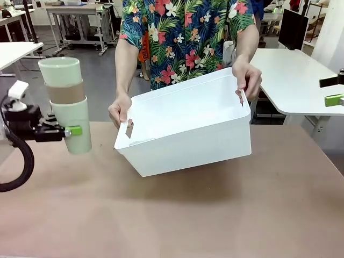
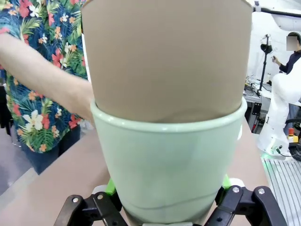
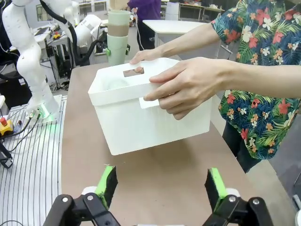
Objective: Stack the cups and store them in the basket.
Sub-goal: Place the stack of Reusable plastic cups into the Pantry Basket.
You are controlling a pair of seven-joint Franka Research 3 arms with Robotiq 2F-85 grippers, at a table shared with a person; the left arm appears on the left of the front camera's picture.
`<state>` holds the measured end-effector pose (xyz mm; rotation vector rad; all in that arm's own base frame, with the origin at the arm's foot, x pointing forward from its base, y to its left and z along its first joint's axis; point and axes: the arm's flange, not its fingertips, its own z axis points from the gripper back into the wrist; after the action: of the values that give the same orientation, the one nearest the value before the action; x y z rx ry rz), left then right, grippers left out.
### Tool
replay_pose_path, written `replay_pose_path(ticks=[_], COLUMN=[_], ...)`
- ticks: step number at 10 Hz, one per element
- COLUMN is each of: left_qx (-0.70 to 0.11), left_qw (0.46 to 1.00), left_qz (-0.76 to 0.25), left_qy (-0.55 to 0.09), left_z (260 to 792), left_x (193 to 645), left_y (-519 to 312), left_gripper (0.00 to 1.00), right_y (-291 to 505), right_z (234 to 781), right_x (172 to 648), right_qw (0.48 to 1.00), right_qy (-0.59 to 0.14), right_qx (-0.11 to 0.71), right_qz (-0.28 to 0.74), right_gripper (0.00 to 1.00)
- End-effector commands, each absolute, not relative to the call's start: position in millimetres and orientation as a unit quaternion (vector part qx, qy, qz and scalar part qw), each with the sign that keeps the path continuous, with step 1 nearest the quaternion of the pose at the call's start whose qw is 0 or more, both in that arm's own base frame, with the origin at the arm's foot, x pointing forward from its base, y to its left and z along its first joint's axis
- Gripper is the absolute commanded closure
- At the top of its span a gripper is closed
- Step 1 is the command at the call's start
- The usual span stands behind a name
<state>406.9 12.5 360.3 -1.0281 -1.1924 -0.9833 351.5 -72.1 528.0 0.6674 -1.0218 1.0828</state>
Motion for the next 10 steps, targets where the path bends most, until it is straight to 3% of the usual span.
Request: replay_pose_path(ticks=[1,5,10], left_qx=[-0.427,-0.328,-0.222], left_qw=[0.616,0.662,0.697], left_qz=[-0.425,-0.477,-0.564], left_qy=[-0.507,-0.476,-0.383], left_z=[414.8,521.6,569.3], left_x=[386.3,376.2,404.3], left_y=[-4.2,-56.9,-167.0], left_gripper=[0.13,0.13,0.13], right_y=[-71.7,-71.7,-71.7], right_z=[532.2,532.2,532.2], right_x=[354.1,354.1,354.1], right_qw=[0.681,0.681,0.681], right_qy=[-0.466,-0.466,-0.466], right_qx=[0.304,0.304,0.304], right_qz=[0.477,0.477,0.477], right_gripper=[0.00,0.00,0.00])
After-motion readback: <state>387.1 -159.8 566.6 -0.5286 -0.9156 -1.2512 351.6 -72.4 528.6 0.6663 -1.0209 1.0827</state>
